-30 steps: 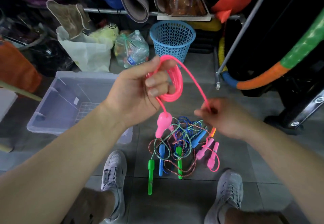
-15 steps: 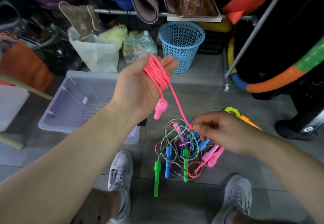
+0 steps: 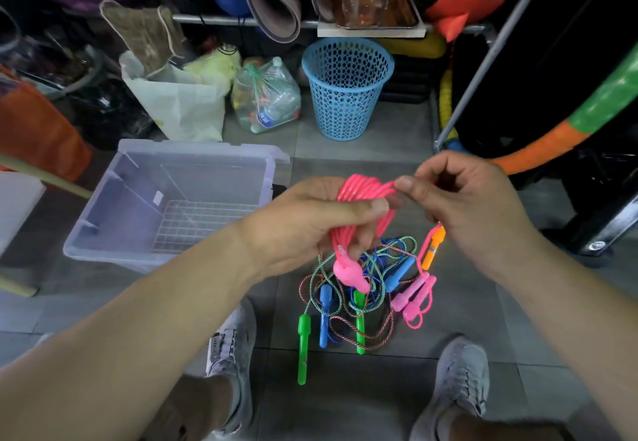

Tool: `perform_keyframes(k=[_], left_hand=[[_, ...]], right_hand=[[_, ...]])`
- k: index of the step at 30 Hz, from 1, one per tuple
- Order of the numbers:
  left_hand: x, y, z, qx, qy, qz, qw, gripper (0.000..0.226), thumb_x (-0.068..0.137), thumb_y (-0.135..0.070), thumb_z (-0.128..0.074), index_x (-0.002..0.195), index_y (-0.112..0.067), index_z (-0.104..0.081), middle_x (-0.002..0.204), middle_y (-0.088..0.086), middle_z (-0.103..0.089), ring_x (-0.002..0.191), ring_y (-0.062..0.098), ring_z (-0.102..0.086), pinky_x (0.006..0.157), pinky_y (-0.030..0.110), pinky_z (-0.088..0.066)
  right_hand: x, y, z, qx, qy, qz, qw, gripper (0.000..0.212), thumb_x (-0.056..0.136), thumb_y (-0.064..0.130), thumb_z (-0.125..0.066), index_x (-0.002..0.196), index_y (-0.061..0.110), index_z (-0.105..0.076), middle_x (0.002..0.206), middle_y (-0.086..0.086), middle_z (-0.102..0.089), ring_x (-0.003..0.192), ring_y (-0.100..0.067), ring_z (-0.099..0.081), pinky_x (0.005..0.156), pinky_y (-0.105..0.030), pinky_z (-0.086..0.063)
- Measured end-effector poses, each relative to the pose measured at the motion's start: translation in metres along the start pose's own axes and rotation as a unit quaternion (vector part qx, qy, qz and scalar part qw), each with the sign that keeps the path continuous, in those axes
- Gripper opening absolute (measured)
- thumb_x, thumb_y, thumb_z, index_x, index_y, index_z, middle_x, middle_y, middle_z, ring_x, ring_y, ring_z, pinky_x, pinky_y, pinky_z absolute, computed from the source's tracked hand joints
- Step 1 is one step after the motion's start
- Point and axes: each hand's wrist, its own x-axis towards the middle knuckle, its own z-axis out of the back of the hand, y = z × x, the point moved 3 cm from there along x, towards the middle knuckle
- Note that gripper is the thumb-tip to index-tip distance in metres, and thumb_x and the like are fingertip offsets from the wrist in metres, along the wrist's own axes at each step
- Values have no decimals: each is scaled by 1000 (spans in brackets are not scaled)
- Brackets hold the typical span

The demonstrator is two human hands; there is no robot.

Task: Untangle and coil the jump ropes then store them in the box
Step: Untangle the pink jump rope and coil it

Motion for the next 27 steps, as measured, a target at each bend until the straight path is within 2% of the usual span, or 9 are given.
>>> perform_keyframes(k=[6, 11, 13, 15, 16, 17, 18, 21, 27], left_hand=[[9, -13, 8, -226, -10, -34, 974, 25, 89, -17, -57, 101, 2, -70, 65, 0, -63, 55, 10, -60, 64, 19, -54], [13, -33, 21, -349, -84, -124, 925, 28, 96, -16, -48, 117, -3, -60, 106, 8, -75, 87, 15, -75, 95, 26, -55], [13, -40, 28, -323, -118, -147, 927, 27, 99, -19, -46, 118, -3, -57, 122, 12, -71, 106, 20, -71, 106, 34, -49], [15, -39, 32, -233, -148, -127, 953, 29, 102, -27, -43, 112, -5, -59, 130, 14, -66, 118, 24, -65, 84, 36, -52], [15, -35, 31, -151, -169, -103, 969, 32, 102, -33, -44, 110, -5, -59, 129, 16, -66, 118, 27, -64, 73, 42, -19], [16, -29, 28, -64, -177, -82, 979, 40, 98, -39, -49, 109, -1, -58, 123, 21, -66, 109, 35, -64, 85, 54, -53], [16, -23, 24, 17, -172, -67, 983, 50, 93, -45, -55, 109, 3, -58, 115, 25, -65, 95, 44, -58, 65, 45, -41], [13, -7, 6, 135, -111, -23, 984, 41, 94, -36, -59, 101, 4, -66, 92, 10, -73, 84, 31, -67, 84, 37, -52], [10, 1, -6, 61, -19, 32, 997, 49, 88, -26, -56, 122, 10, -57, 77, 9, -71, 65, 23, -65, 64, 27, -52]], right_hand=[[0, -19, -9, 13, 82, -91, 992, 23, 90, 29, -68, 80, 8, -66, 62, -4, -58, 52, -16, -55, 56, -31, -50], [-10, -25, -18, 19, 161, -169, 972, 17, 101, 13, -54, 92, 12, -68, 64, -1, -64, 57, -21, -62, 56, -26, -49], [-17, -18, -21, -4, 215, -169, 962, 12, 99, 14, -58, 101, 17, -70, 67, -2, -67, 59, -19, -64, 55, -23, -52], [-23, -11, -25, -38, 288, -156, 944, 20, 95, 16, -65, 111, 26, -71, 71, -5, -70, 61, -16, -66, 60, -27, -57], [-25, -8, -26, -49, 322, -146, 934, 23, 93, 17, -68, 113, 29, -71, 72, -6, -71, 62, -18, -67, 63, -31, -59], [-27, -4, -26, -53, 345, -131, 928, 22, 92, 17, -70, 111, 28, -72, 72, -6, -72, 63, -19, -67, 65, -34, -60], [-27, -1, -25, -49, 353, -112, 927, 18, 91, 15, -71, 106, 25, -74, 69, -5, -71, 62, -19, -67, 64, -35, -59], [-22, 10, -16, 26, 323, -75, 943, 10, 86, 12, -70, 77, 15, -73, 59, -1, -64, 53, -12, -57, 55, -24, -48], [1, 3, 10, 135, 75, -44, 987, 20, 82, 11, -64, 64, 18, -70, 49, 0, -48, 42, -12, -43, 50, -28, -38]])
